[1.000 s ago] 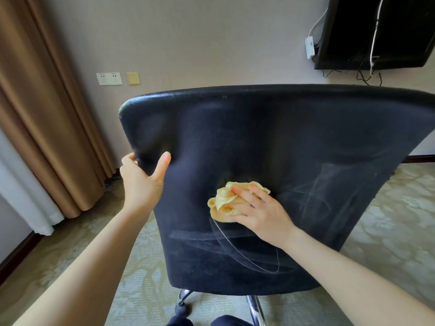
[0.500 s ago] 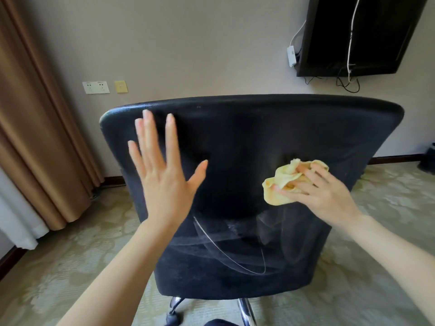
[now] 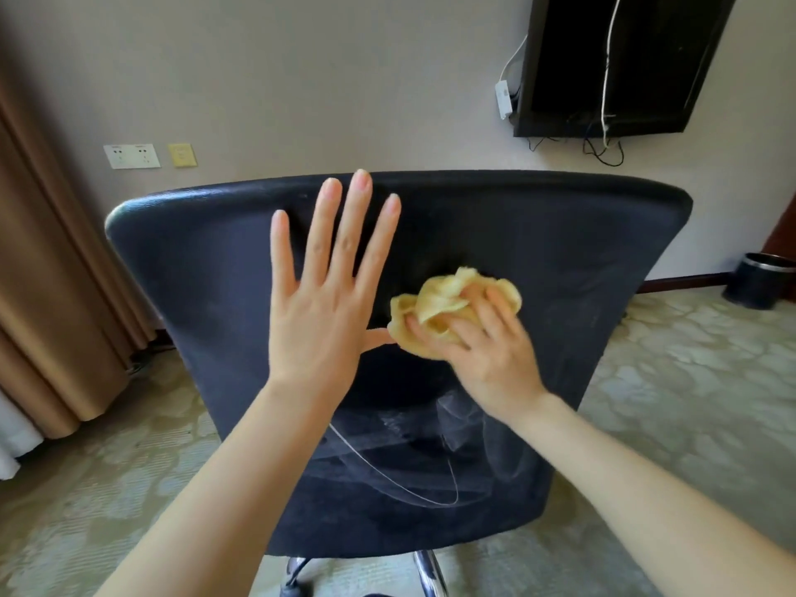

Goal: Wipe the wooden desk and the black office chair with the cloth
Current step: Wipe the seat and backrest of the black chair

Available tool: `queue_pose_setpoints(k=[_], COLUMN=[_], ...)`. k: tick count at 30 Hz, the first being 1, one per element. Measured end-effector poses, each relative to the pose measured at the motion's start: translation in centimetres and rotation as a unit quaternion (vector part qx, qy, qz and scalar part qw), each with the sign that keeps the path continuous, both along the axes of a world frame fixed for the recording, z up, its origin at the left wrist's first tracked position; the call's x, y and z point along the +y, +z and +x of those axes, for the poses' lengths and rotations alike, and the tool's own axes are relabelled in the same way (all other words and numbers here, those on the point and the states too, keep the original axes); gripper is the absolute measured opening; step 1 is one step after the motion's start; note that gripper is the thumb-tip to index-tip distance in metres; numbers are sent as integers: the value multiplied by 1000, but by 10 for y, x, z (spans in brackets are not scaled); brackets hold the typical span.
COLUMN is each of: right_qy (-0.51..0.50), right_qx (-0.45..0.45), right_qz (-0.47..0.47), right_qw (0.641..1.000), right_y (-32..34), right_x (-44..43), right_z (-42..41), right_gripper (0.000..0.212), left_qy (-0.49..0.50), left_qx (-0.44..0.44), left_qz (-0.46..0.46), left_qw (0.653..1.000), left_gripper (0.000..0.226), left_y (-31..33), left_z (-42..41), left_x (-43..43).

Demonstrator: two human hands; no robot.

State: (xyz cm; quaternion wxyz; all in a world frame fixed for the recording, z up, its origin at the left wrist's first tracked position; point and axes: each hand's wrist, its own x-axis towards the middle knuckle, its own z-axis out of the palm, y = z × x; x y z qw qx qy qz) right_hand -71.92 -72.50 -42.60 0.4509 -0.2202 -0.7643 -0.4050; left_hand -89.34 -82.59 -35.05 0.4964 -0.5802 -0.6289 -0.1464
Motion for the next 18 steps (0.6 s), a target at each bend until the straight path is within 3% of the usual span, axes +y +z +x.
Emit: queue_pose_setpoints(k=[9,13,18], right_qy=[16,22,18], right_qx=[-221,-251,-224], right_qz=[-71,-63,-47], right_qw=[972,966,973], right_y=[-72,-65,-32], right_x=[-2,-3,-5], right_z=[26,48,75], right_gripper=[27,26,31], left_qy=[-6,-17,-38], left_qx=[-12,-23,-32], left_qz=[-6,-1,-6], left_qw=[1000,1000,999], left_gripper=[142,143,138], left_y=[0,-1,4], left_z=[-25,-43,-73], left_x=[-1,-5,-13])
